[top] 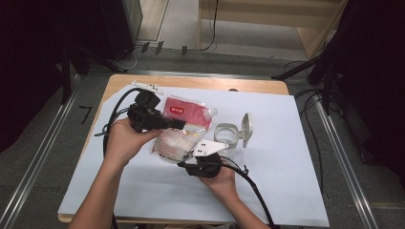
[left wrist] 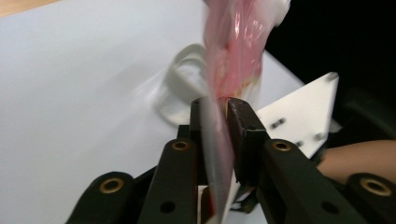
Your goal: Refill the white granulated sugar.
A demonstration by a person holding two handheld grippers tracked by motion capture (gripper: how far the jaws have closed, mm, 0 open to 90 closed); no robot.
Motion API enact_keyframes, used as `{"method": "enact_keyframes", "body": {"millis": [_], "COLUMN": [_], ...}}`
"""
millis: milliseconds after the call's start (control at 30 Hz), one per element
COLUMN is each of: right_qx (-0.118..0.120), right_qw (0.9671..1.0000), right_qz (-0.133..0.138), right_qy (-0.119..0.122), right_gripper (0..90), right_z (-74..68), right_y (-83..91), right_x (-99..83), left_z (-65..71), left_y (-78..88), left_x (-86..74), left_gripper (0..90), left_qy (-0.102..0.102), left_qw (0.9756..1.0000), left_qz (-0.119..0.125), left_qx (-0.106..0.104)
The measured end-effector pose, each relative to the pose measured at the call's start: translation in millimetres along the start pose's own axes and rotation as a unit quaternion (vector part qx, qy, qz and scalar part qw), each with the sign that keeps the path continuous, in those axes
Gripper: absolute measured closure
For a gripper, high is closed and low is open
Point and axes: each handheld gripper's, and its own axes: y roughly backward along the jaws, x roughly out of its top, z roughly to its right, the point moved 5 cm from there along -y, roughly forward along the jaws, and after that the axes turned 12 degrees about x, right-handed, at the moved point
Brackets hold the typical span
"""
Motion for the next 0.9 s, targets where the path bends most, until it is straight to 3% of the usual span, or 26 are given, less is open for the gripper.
{"method": "enact_keyframes", "body": {"millis": [100,133,200,367,600,733,800,833,900], "right_qx": [0.002,0.005,0.013,0.011,0.012,-0.015,-0.033,-0.038,-0.031], "right_qw": [1.0000,1.0000,0.9998,0.9999,0.9999,0.9998,0.9988,0.9985,0.9986], "right_qz": [-0.003,-0.003,0.001,-0.004,0.011,0.006,0.021,0.026,0.036], "right_qy": [0.000,-0.005,-0.012,-0.007,0.000,0.013,0.029,0.031,0.024], "right_gripper": [63.0,63.0,63.2,63.1,61.1,59.0,58.5,60.0,61.1], "right_z": [-0.1,-0.6,-1.9,-2.7,-6.4,-5.2,-4.9,-5.3,-8.0], "right_y": [1.5,2.2,3.1,1.6,-2.5,-8.1,-7.6,-6.6,-4.5], "right_x": [-2.0,-2.0,-0.8,-2.4,-0.8,-4.2,-3.2,-2.5,0.3], "left_z": [-0.1,-0.6,-1.0,1.5,1.4,7.2,7.7,7.1,6.2], "left_y": [-3.4,-7.2,-10.9,-10.7,0.1,5.1,5.5,5.5,0.1], "left_x": [-2.7,-5.0,-7.2,-7.5,-5.3,-2.2,-1.8,-1.6,-2.2], "left_gripper": [80.2,79.6,78.8,89.7,90.0,90.0,90.0,90.0,90.0], "left_qy": [-0.011,-0.020,-0.016,0.009,0.053,0.067,0.072,0.075,0.080], "left_qw": [0.9999,0.9995,0.9991,0.9979,0.9948,0.9921,0.9912,0.9909,0.9922], "left_qz": [-0.008,-0.024,-0.038,-0.055,-0.053,-0.046,-0.043,-0.042,-0.050], "left_qx": [-0.005,-0.010,-0.013,-0.034,-0.068,-0.095,-0.102,-0.103,-0.082]}}
